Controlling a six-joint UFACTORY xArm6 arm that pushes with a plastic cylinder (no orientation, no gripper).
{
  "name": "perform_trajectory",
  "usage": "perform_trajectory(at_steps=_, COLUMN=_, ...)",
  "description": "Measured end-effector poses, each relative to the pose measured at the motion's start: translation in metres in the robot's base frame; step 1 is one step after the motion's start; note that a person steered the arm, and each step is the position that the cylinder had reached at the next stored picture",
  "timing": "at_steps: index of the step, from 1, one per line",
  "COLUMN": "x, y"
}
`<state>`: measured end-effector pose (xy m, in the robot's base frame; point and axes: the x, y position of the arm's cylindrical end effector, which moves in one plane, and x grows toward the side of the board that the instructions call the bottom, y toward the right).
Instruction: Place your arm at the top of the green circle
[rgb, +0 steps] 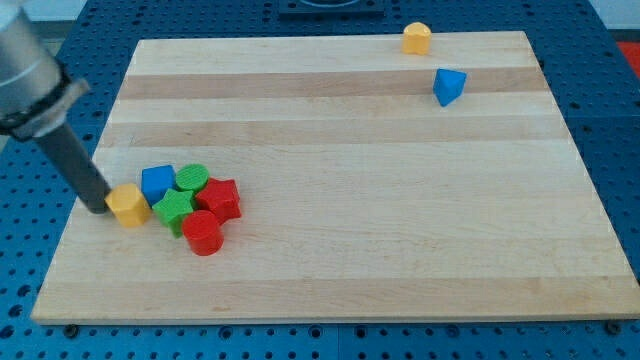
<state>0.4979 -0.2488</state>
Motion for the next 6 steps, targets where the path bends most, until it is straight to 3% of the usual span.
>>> perform_trajectory(at_steps=2, x=0.013, y=0.011)
perform_trajectory(at_steps=3, x=-0.017, y=-0.029)
perform_trajectory(at_steps=6, x=-0.045, y=0.035)
